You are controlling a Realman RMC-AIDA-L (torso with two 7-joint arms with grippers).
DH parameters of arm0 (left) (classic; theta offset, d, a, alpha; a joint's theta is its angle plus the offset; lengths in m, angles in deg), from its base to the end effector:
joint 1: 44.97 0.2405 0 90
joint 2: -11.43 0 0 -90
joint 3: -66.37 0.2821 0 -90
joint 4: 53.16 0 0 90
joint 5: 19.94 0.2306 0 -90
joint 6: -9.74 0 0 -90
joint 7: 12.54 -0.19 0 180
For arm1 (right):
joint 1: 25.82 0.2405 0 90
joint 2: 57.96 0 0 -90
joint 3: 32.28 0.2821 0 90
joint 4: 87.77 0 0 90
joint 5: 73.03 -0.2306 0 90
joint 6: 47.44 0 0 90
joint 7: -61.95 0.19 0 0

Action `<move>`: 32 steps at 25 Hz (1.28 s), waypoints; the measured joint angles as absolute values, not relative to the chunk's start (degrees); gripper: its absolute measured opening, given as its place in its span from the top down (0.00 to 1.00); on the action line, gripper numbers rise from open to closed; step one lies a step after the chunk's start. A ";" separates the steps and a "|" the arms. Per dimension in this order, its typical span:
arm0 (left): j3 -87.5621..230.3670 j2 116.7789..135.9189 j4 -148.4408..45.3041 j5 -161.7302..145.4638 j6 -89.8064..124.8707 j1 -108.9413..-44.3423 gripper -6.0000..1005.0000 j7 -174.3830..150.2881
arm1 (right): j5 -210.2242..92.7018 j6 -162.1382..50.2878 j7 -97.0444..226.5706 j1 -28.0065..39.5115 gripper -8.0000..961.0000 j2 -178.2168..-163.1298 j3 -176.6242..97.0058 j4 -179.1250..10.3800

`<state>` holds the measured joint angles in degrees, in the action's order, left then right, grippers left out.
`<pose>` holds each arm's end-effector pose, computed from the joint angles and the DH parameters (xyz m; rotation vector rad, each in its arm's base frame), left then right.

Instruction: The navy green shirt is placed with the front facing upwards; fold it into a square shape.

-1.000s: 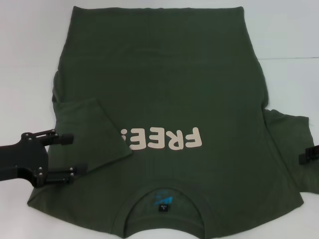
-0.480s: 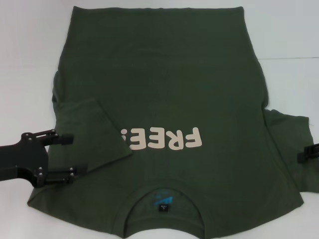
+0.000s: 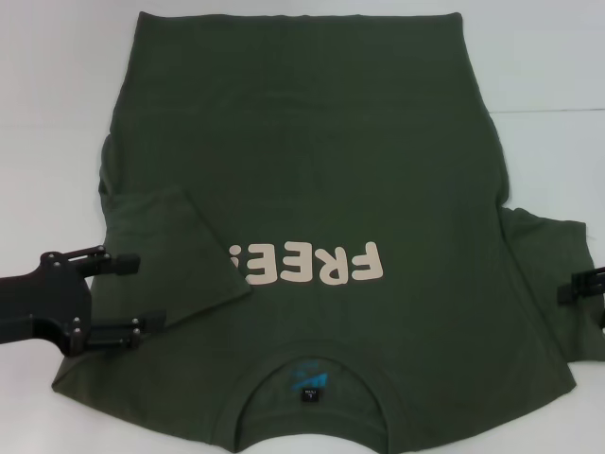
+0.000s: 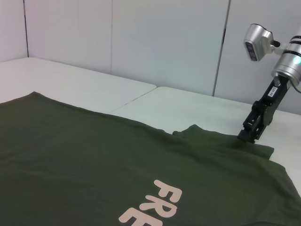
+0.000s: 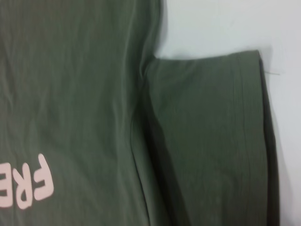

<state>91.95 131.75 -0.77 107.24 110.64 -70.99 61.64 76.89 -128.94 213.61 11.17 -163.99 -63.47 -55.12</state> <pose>-0.3111 0.3421 0.0041 -2.7014 -0.4639 -0.5313 0.3916 0.3975 0.0335 -1.8261 2.1036 0.0983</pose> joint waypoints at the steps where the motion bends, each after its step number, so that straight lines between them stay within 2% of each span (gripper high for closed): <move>1: 91.94 131.75 -0.78 107.24 110.64 -70.99 0.16 61.64 | 76.88 -128.89 213.61 11.17 0.20 -163.97 -63.08 -55.14; 28: 91.95 131.75 -0.78 107.19 110.55 -70.95 0.15 61.58 | 75.24 -127.45 213.19 10.72 0.22 -163.88 -61.98 -56.83; 32: 91.94 131.75 -0.78 107.16 110.55 -70.97 0.15 61.57 | 75.24 -127.53 213.16 10.61 0.40 -163.70 -62.08 -56.83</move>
<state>91.94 131.75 -0.78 107.16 110.55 -70.97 61.57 75.24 -127.53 213.16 10.61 -163.70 -62.08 -56.83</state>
